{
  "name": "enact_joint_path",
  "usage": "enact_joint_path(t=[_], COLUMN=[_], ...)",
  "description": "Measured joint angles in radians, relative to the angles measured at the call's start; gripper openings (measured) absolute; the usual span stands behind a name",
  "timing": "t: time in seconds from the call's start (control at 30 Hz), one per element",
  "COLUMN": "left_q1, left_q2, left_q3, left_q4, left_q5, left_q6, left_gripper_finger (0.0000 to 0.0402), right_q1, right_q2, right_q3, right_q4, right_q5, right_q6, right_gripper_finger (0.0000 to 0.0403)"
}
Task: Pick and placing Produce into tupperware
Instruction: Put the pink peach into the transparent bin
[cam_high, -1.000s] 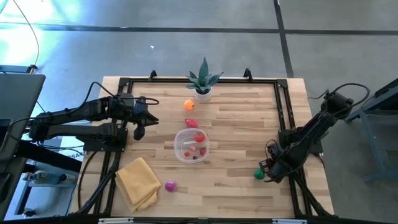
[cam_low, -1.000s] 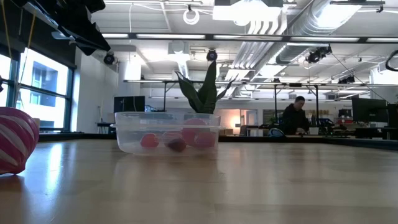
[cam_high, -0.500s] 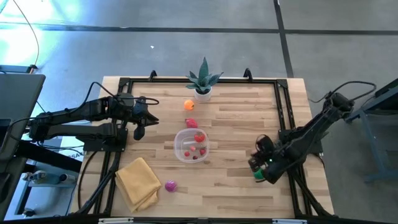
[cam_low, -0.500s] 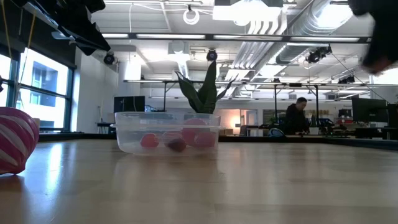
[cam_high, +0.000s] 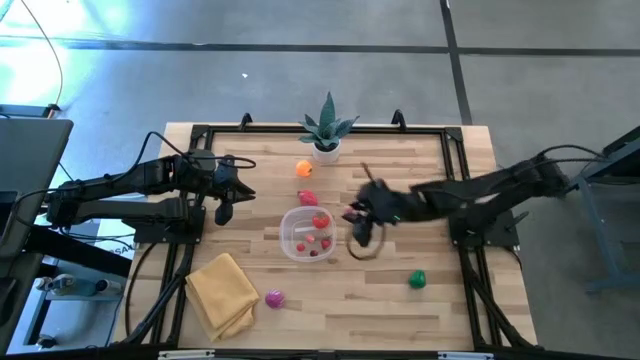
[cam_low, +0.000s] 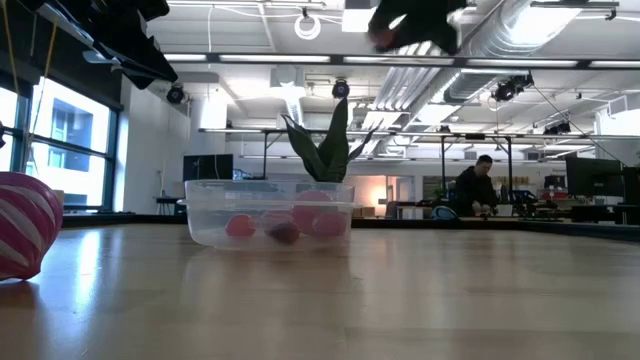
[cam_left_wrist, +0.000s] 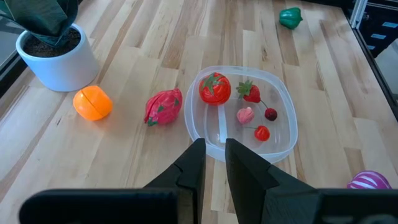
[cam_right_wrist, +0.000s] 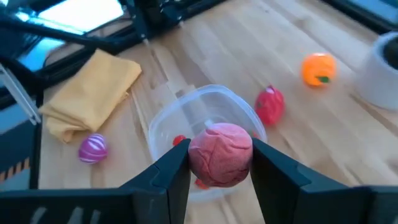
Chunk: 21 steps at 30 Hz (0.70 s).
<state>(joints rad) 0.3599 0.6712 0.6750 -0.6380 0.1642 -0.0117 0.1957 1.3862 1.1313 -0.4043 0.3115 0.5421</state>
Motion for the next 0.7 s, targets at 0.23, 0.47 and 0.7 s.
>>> enact_joint_path(t=[0.23, 0.47, 0.7], left_q1=[0.000, 0.000, 0.000], left_q2=[0.000, 0.000, 0.000], left_q3=[0.000, 0.000, 0.000], left_q4=[0.000, 0.000, 0.000], left_q5=[0.000, 0.000, 0.000], left_q6=[0.000, 0.000, 0.000], left_gripper_finger=[0.0053, 0.0053, 0.0053], right_q1=[-0.154, -0.187, -0.172], right_q2=[0.242, 0.457, 0.682], right_q3=[0.000, 0.102, 0.372], right_q4=[0.285, 0.359, 0.175], right_q5=[-0.287, -0.383, -0.412], right_q6=[-0.224, -0.348, -0.456], right_gripper_finger=[0.0138, 0.0138, 0.0138])
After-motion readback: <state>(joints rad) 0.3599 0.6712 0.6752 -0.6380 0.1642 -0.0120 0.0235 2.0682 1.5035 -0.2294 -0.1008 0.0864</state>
